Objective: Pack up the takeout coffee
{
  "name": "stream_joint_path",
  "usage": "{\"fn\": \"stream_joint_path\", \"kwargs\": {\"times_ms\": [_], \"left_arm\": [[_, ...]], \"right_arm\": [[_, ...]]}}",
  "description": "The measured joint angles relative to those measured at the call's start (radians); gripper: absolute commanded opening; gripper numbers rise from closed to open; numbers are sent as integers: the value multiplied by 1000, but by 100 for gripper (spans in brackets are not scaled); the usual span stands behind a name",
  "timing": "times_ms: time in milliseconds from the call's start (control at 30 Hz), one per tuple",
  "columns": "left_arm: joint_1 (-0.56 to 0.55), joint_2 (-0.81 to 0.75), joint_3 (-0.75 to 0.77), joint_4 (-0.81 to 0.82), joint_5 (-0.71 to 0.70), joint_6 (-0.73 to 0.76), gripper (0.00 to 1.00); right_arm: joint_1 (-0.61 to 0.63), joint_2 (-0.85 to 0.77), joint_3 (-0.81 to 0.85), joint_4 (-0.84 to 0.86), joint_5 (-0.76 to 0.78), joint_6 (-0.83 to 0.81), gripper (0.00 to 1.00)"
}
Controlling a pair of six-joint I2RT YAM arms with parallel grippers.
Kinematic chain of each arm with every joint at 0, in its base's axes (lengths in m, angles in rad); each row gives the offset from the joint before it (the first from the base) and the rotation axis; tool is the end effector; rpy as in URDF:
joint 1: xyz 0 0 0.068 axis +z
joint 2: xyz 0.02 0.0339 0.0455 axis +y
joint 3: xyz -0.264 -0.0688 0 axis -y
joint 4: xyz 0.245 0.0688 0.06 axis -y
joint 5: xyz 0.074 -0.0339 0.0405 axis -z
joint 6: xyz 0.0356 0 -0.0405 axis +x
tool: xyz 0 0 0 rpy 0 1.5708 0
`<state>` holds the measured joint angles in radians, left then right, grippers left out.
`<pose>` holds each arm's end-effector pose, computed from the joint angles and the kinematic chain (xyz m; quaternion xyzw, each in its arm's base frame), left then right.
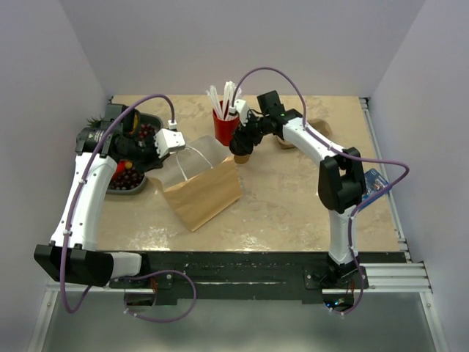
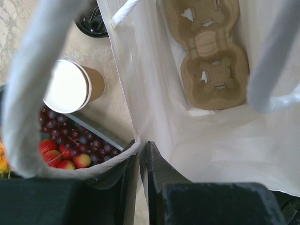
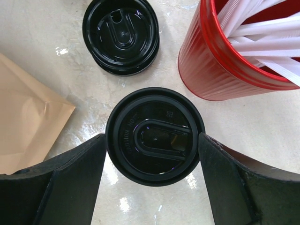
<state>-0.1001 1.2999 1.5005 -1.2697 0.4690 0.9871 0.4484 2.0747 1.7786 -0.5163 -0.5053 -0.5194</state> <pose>0.2256 -0.0388 0.3828 0.5367 0.7765 -0.0997 0.3147 0.4175 0.2200 0.2543 -0.5004 0.7532 0.2193 0.3664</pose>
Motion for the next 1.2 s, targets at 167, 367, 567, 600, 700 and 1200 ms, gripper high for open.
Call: {"fn": "stream_joint_path", "kwargs": {"times_ms": [167, 367, 567, 600, 700, 1200], "left_arm": [[0, 3, 1, 3, 2, -10, 17], [0, 3, 1, 3, 4, -24, 17], [0, 3, 1, 4, 7, -27, 17], [0, 3, 1, 4, 7, -27, 17], [0, 3, 1, 4, 7, -28, 17], [0, 5, 7, 3, 25, -35, 15]], "right_arm": [[7, 0, 2, -3, 15, -11, 79], [8, 0, 2, -6, 25, -16, 81], [8, 1, 2, -6, 42, -16, 80], [8, 2, 2, -6, 43, -16, 79], [8, 10, 4, -5, 43, -16, 79], [8, 16, 9, -8, 42, -15, 55]]}}
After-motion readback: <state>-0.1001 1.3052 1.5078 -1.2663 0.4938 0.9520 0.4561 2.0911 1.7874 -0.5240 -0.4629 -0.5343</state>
